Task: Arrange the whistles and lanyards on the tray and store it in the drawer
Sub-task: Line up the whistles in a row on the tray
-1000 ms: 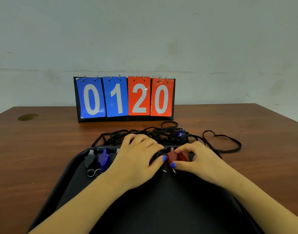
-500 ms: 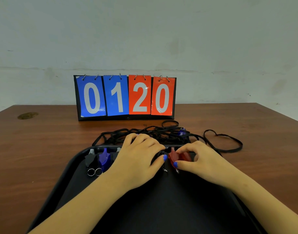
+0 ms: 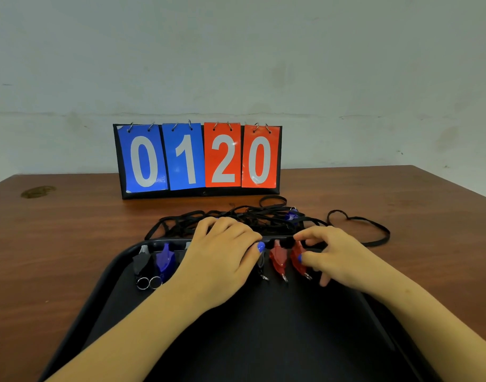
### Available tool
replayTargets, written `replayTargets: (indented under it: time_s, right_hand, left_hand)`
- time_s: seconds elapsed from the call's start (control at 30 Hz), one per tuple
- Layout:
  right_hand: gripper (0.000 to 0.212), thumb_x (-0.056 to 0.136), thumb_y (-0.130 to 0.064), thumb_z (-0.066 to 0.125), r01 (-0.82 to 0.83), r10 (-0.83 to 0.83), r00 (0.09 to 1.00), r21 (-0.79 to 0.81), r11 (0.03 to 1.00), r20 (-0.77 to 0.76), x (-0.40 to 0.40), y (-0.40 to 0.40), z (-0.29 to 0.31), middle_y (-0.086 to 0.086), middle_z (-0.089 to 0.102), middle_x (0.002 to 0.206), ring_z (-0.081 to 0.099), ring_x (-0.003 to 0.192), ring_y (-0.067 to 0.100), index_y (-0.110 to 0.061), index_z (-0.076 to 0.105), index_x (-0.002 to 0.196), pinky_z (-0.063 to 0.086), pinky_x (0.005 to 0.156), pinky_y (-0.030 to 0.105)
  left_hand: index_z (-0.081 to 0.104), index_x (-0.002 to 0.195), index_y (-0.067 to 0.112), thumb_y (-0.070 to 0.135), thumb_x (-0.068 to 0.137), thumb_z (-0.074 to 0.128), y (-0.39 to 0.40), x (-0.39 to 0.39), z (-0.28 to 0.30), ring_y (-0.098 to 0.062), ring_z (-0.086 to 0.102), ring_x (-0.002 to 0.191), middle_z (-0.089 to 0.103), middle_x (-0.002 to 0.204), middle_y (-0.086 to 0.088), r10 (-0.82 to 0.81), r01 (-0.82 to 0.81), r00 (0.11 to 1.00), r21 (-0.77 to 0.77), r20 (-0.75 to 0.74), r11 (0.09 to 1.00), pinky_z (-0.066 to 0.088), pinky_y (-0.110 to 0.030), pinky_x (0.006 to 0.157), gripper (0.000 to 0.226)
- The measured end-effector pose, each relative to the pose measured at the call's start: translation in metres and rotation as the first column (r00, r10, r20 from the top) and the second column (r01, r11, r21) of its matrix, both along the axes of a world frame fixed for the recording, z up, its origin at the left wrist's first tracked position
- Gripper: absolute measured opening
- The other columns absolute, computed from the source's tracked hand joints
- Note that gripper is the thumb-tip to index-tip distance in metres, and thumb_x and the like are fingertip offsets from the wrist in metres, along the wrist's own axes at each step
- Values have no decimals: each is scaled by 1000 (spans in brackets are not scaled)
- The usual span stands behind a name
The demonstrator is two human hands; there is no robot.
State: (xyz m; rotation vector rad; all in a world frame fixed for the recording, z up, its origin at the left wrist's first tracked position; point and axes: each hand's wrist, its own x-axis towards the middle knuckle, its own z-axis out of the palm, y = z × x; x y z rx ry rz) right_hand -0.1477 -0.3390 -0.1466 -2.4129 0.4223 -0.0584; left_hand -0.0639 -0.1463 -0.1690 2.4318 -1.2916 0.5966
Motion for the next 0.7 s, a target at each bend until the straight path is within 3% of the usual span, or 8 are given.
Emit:
replayTargets:
  time_s: [0.3, 0.43, 0.7]
  right_hand:
    - [40, 89, -23, 57, -4, 4, 1000, 1, 1000, -13, -2, 3, 2, -5, 43, 114, 60, 51, 9, -33, 48, 127, 44, 45, 11]
    - [43, 90, -22, 57, -17, 17, 1000, -1, 1000, -20, -1, 4, 3, -6, 44, 114, 59, 54, 7, -31, 46, 130, 44, 45, 11]
    - [46, 91, -17, 55, -47, 47, 999, 19, 999, -25, 1, 4, 2, -7, 48, 113, 58, 53, 6, -29, 45, 134, 46, 48, 13]
  left_hand:
    - [65, 105, 27, 42, 89, 22, 0, -1, 1, -13, 57, 106, 67, 104, 12, 16, -16, 1000, 15, -2, 1000, 23, -28, 92, 49]
    - [62, 113, 27, 47, 86, 13, 0, -1, 2, -12, 51, 114, 63, 113, 11, 7, -6, 999, 19, -37, 1000, 22, -29, 97, 59]
    - [60, 116, 30, 48, 86, 13, -1, -4, 3, -7, 45, 116, 61, 116, 14, -47, 44, 995, -37, -82, 998, 14, -21, 96, 59]
